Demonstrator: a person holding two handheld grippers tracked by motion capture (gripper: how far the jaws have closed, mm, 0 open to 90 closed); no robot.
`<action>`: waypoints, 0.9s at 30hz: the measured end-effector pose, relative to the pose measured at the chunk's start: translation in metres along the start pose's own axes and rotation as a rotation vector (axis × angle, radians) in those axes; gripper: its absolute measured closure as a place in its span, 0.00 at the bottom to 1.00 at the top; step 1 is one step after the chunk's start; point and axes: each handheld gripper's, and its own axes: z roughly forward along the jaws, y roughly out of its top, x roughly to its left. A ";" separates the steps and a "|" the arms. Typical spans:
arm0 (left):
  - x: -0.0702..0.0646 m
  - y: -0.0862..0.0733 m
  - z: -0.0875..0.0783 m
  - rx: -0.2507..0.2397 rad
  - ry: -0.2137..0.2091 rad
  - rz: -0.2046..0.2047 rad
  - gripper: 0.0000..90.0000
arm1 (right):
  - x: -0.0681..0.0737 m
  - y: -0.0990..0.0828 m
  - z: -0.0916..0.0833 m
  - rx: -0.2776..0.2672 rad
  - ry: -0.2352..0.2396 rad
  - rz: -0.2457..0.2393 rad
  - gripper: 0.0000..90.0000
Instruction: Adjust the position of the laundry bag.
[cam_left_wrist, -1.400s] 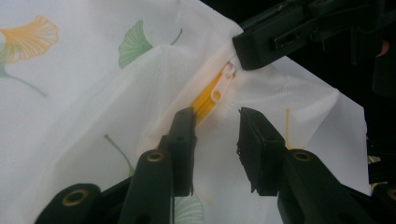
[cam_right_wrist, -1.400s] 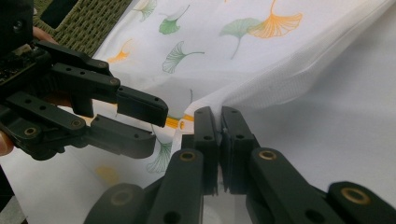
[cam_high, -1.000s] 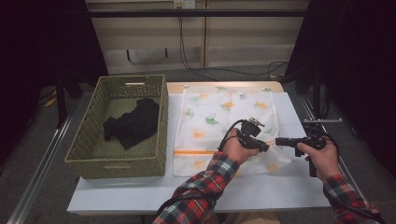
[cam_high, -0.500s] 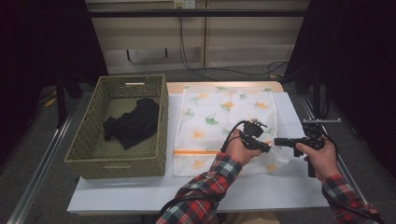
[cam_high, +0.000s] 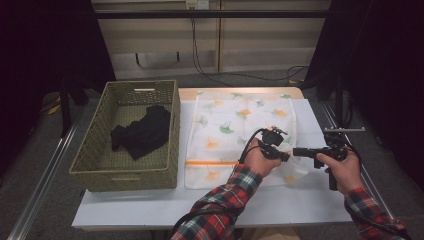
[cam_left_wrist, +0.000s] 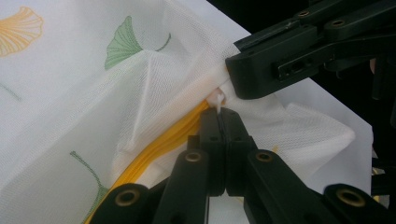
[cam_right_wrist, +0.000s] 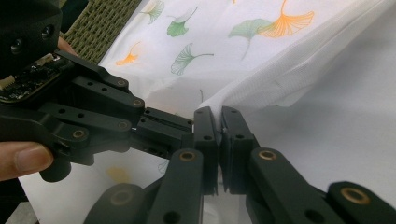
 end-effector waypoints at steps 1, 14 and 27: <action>0.000 0.000 0.000 0.001 0.002 -0.003 0.99 | 0.000 0.000 0.000 0.004 -0.002 -0.003 0.96; 0.000 0.001 -0.007 0.027 0.015 -0.056 1.00 | 0.002 0.000 0.000 0.005 -0.015 -0.004 0.96; 0.004 -0.002 -0.018 0.044 0.007 -0.107 1.00 | 0.000 -0.001 -0.004 0.003 -0.012 0.018 0.97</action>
